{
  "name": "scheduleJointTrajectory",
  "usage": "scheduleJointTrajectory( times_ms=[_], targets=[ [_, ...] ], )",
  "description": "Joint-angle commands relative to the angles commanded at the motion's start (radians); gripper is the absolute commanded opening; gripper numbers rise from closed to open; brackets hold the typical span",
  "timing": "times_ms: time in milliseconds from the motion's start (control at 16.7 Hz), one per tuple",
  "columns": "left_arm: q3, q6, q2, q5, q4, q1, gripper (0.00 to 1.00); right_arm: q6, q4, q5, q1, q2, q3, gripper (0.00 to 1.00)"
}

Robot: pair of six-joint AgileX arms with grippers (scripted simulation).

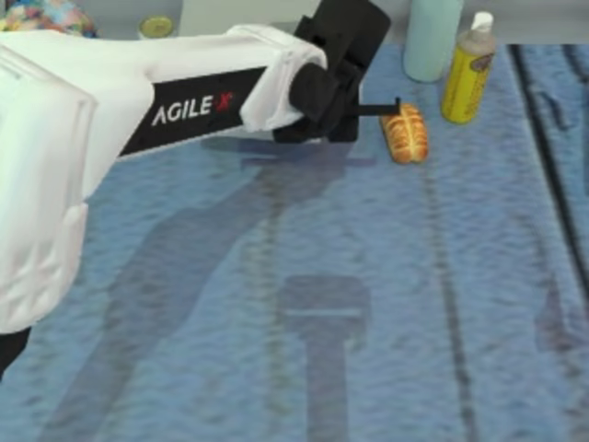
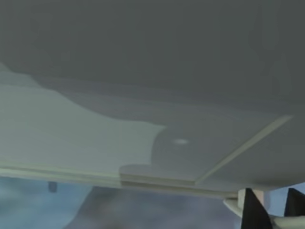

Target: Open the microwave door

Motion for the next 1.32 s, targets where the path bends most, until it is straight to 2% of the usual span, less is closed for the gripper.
scheduleJointTrajectory(
  times_ms=[600,1320],
  targets=[
    [0.000,0.000,0.000,0.000,0.000,0.000,0.00,0.000,0.000,0.000,0.000,0.000,0.000,1.00],
    [-0.086,0.057,-0.050,0.040,0.055,0.007,0.00,0.000,0.000,0.000,0.000,0.000,0.000,1.00]
  ],
)
